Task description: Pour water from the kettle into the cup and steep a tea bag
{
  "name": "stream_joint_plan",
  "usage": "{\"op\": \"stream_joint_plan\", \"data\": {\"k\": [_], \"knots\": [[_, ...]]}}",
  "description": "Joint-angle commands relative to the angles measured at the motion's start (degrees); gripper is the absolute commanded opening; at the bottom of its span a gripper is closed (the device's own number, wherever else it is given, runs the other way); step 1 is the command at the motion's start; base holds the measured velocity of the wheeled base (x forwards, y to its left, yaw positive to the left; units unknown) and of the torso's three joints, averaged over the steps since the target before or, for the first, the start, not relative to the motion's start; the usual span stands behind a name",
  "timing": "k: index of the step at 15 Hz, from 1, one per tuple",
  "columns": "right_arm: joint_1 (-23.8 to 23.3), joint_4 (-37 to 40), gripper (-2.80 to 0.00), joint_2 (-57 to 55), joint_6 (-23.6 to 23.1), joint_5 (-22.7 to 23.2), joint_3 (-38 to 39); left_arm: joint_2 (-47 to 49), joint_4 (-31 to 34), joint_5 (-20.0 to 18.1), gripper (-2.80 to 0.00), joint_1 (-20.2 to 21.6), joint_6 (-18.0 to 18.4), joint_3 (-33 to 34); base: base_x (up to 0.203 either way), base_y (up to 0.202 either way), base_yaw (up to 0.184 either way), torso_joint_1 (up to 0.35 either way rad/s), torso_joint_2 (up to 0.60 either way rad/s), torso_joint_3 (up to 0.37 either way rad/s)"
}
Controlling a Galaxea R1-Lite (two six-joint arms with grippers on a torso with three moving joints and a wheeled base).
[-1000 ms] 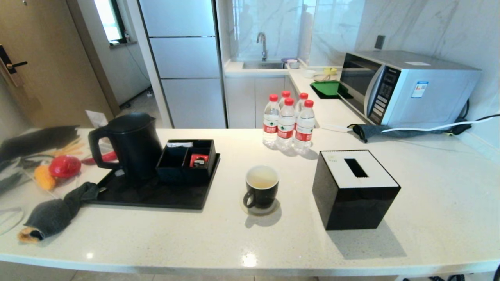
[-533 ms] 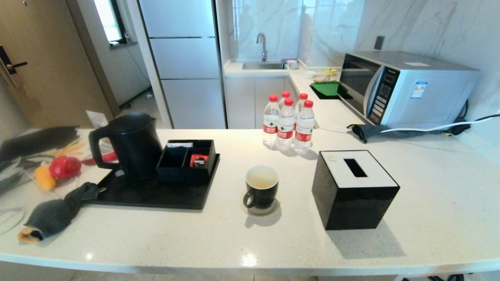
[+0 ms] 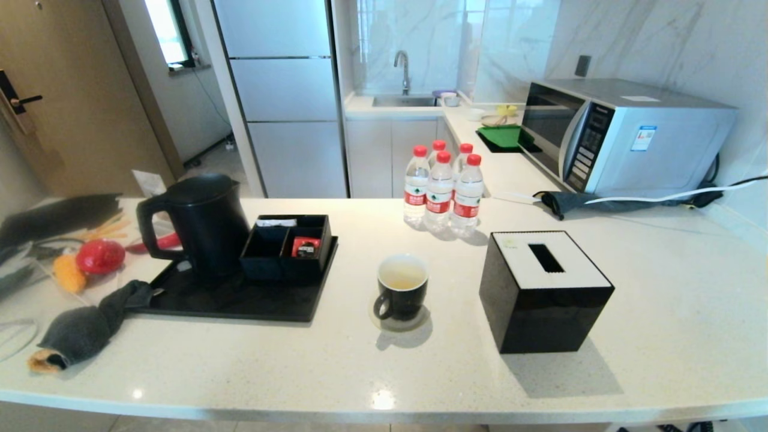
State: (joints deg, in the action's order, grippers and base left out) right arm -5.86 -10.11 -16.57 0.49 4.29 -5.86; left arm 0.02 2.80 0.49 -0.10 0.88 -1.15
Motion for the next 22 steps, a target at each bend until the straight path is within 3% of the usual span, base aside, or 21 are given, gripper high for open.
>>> {"op": "stream_joint_plan", "data": {"k": [1, 3, 5, 8, 12, 16, 17, 22], "knots": [[4.51, -1.28, -2.8, 0.31, -0.06, -3.59, 3.0, -0.02, 0.01, 0.04, -2.8, 0.01, 0.0, 0.0, 0.0, 0.0, 0.0, 0.0, 0.0, 0.0], [11.07, -3.22, -2.8, 0.11, 0.4, -11.83, 5.42, -0.02, 0.01, 0.04, -2.8, 0.01, 0.0, 0.0, 0.0, 0.0, 0.0, 0.0, 0.0, 0.0], [11.66, -0.45, -2.8, 0.39, 1.39, -13.32, 5.86, -0.02, 0.01, 0.04, -2.8, 0.01, 0.0, 0.0, 0.0, 0.0, 0.0, 0.0, 0.0, 0.0], [11.61, 1.57, -2.8, 0.38, 2.43, -8.75, 5.86, -0.02, 0.01, 0.04, -2.8, 0.01, 0.0, 0.0, 0.0, 0.0, 0.0, 0.0, 0.0, 0.0], [5.23, 6.38, -2.8, 5.53, 2.32, -1.6, 5.86, -0.02, 0.01, 0.04, -2.8, 0.01, 0.0, 0.0, 0.0, 0.0, 0.0, 0.0, 0.0, 0.0], [6.32, 7.14, -2.8, 16.41, 1.07, -2.08, 5.74, -0.02, 0.01, 0.04, -2.8, 0.01, 0.0, 0.0, 0.0, 0.0, 0.0, 0.0, 0.0, 0.0], [6.37, 7.47, -2.8, 16.57, -0.52, -5.18, 5.82, -0.02, 0.01, 0.04, -2.8, 0.01, 0.0, 0.0, 0.0, 0.0, 0.0, 0.0, 0.0, 0.0], [6.39, 11.64, -2.8, 16.57, -1.86, -4.55, 5.45, -0.02, 0.01, 0.04, -2.8, 0.01, 0.0, 0.0, 0.0, 0.0, 0.0, 0.0, 0.0, 0.0]]}}
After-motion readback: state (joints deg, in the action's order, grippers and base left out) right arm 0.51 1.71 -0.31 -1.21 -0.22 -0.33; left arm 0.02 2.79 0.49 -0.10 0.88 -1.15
